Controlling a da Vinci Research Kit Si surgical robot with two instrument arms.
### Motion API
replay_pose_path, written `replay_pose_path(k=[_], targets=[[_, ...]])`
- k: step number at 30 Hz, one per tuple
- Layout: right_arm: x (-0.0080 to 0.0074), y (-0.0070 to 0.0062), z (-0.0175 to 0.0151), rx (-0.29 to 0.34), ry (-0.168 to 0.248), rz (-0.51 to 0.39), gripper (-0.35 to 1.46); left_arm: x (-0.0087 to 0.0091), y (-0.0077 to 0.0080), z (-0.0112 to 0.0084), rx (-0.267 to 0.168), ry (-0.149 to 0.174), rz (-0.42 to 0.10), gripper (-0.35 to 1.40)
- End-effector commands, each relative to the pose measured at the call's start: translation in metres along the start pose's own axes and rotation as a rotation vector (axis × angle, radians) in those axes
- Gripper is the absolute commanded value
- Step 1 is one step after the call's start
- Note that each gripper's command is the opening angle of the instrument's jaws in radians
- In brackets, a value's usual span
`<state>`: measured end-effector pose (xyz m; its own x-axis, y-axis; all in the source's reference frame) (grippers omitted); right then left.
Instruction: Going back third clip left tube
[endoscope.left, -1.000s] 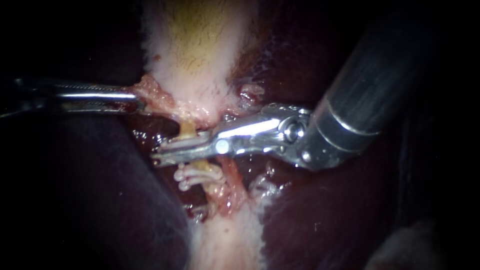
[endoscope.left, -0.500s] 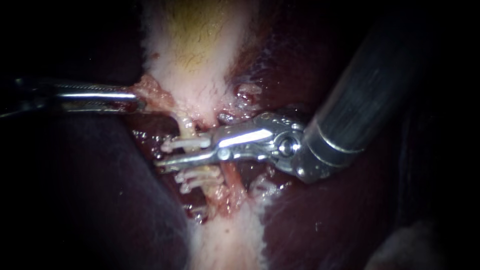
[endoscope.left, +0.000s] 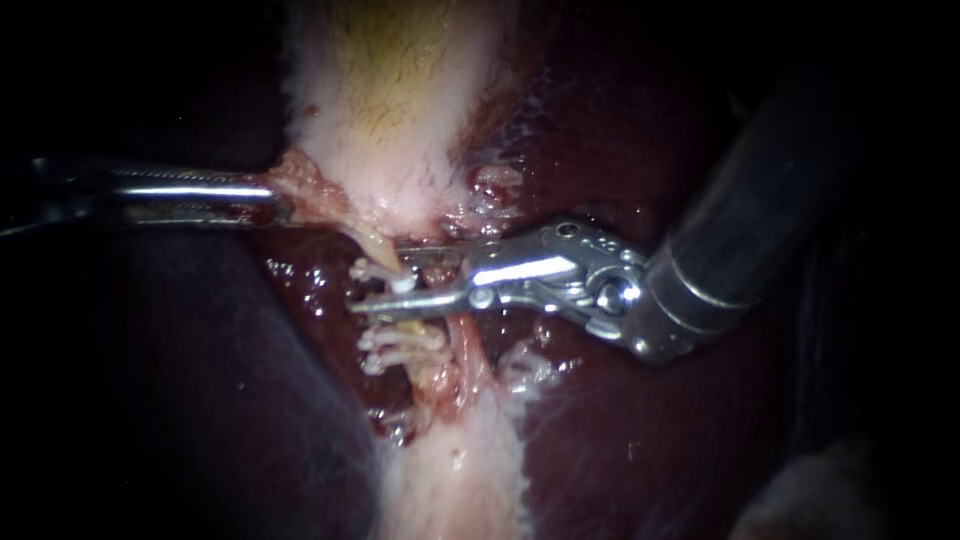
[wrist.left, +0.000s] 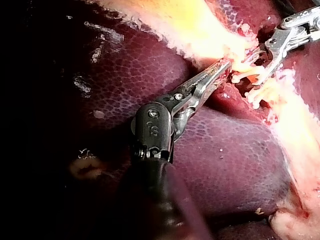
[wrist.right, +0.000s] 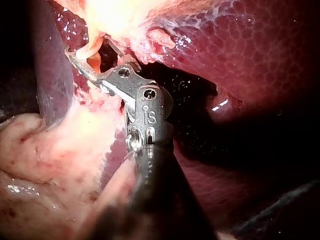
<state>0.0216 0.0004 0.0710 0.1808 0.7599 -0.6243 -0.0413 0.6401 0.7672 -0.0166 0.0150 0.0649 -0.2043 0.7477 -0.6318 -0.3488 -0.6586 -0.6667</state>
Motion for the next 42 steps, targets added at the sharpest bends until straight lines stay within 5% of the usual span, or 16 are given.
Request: replay_pose_path(k=[1,12,23,32,42], targets=[[0.0002,-0.0002,-0.0003,0.002,0.000,-0.007,0.48,0.0000,0.0000,0.0000,0.000,0.000,0.000,-0.35],[0.0007,-0.0017,-0.0064,0.032,-0.020,-0.195,0.49,-0.0001,-0.0001,-0.0001,-0.001,0.000,0.001,-0.35],[0.0000,-0.0033,-0.0114,0.046,-0.094,-0.263,0.50,-0.0001,-0.0001,-0.0001,-0.001,0.000,0.001,-0.35],[0.0009,-0.0052,-0.0153,0.063,-0.149,-0.339,0.50,-0.0001,-0.0001,-0.0002,-0.001,0.000,0.001,-0.35],[0.0025,-0.0053,-0.0177,0.060,-0.152,-0.368,0.50,-0.0002,-0.0001,0.0001,0.000,0.000,0.001,-0.35]])
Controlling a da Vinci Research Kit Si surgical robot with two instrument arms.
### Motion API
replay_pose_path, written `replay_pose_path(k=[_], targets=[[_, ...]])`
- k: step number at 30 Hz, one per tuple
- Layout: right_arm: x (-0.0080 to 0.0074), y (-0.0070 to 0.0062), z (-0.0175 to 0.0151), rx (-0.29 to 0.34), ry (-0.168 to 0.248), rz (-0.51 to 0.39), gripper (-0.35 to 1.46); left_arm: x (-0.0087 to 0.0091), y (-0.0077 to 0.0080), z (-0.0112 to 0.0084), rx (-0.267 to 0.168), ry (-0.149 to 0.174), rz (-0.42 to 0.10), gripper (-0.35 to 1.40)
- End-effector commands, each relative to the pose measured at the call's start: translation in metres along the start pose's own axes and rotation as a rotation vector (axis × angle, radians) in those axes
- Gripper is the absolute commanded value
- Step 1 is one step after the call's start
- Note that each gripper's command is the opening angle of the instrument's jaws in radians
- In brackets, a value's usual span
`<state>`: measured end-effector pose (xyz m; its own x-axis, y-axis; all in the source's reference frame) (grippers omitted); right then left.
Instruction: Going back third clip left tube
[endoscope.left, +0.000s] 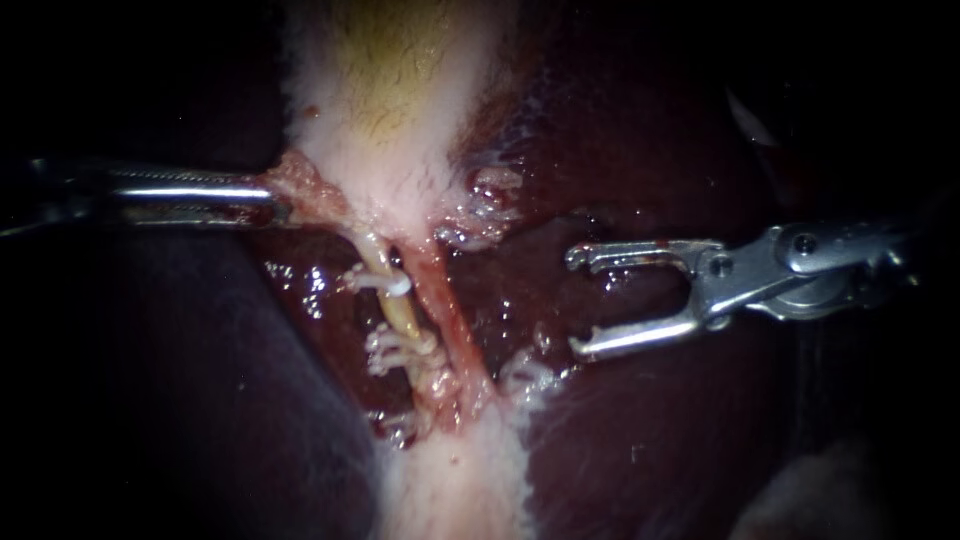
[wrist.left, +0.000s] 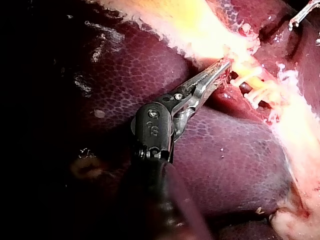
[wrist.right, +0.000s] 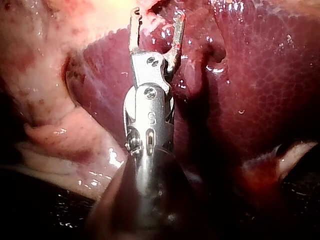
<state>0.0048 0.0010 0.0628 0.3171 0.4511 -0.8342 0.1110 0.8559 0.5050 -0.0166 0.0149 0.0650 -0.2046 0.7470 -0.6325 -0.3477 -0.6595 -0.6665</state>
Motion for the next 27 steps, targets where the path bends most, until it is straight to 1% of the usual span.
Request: replay_pose_path(k=[1,6,13,19,23,27], targets=[[0.0000,0.0000,-0.0001,-0.001,0.001,0.002,0.50,-0.0002,-0.0001,0.0002,0.002,0.000,0.000,-0.35],[0.0000,-0.0001,-0.0003,-0.001,0.001,0.003,0.50,-0.0009,-0.0003,0.0014,0.008,0.002,0.004,-0.35],[-0.0001,-0.0001,-0.0004,0.000,0.001,0.002,0.50,-0.0018,-0.0015,0.0039,0.010,0.004,0.010,-0.35],[-0.0001,-0.0001,-0.0005,0.000,0.001,0.002,0.50,-0.0018,-0.0020,0.0059,0.008,0.004,0.010,-0.35],[-0.0001,-0.0002,-0.0006,0.000,0.001,0.002,0.50,-0.0019,-0.0020,0.0065,0.005,0.004,0.011,-0.35],[-0.0001,-0.0002,-0.0006,0.001,0.001,0.002,0.50,-0.0020,-0.0020,0.0065,0.005,0.004,0.011,-0.35]])
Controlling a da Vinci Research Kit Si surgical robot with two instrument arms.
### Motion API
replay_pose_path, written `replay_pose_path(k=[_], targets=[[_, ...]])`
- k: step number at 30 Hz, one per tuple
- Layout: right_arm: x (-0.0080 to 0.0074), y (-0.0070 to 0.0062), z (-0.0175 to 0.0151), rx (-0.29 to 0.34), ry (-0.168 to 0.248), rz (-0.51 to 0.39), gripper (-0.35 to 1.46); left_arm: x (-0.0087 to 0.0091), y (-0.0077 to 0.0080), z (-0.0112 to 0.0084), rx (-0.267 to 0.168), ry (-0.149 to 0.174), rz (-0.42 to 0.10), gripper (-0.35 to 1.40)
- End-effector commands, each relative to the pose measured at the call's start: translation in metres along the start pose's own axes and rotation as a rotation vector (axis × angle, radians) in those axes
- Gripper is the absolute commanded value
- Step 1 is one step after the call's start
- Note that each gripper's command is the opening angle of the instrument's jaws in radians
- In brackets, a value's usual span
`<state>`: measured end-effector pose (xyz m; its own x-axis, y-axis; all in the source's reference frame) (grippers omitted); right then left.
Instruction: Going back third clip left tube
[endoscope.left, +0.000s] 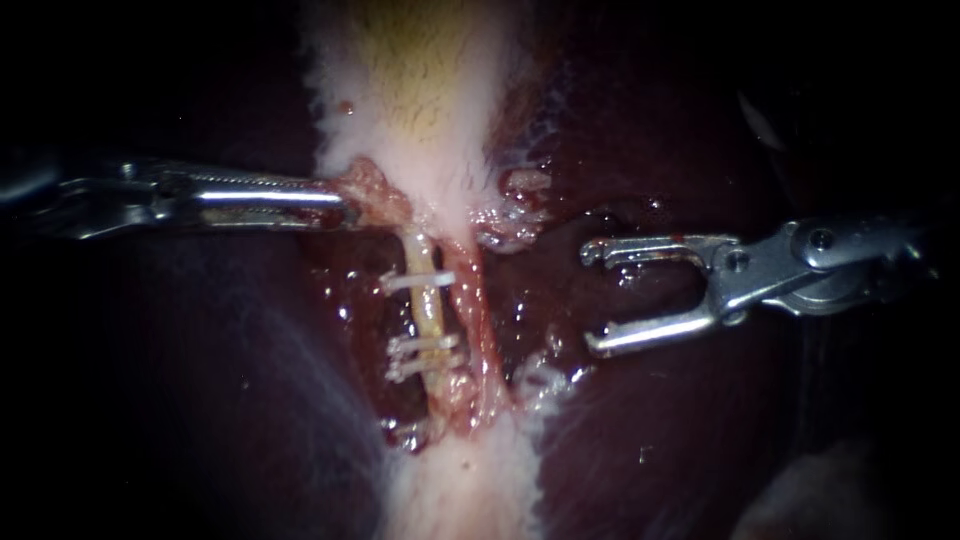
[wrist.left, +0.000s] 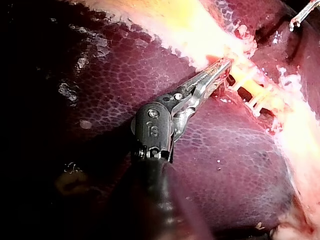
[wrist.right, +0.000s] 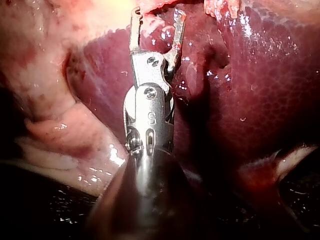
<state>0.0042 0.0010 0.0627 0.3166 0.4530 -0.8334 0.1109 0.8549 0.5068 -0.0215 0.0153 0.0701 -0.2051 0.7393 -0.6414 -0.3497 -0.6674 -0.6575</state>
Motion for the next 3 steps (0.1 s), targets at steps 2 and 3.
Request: replay_pose_path(k=[2,3], targets=[[0.0000,0.0000,0.0000,0.000,0.000,0.000,0.50,0.0000,0.0000,-0.0001,0.000,0.000,0.000,-0.35],[0.0000,0.0000,0.0000,0.000,0.000,0.000,0.50,0.0000,0.0000,-0.0002,0.000,0.000,0.000,-0.35]])
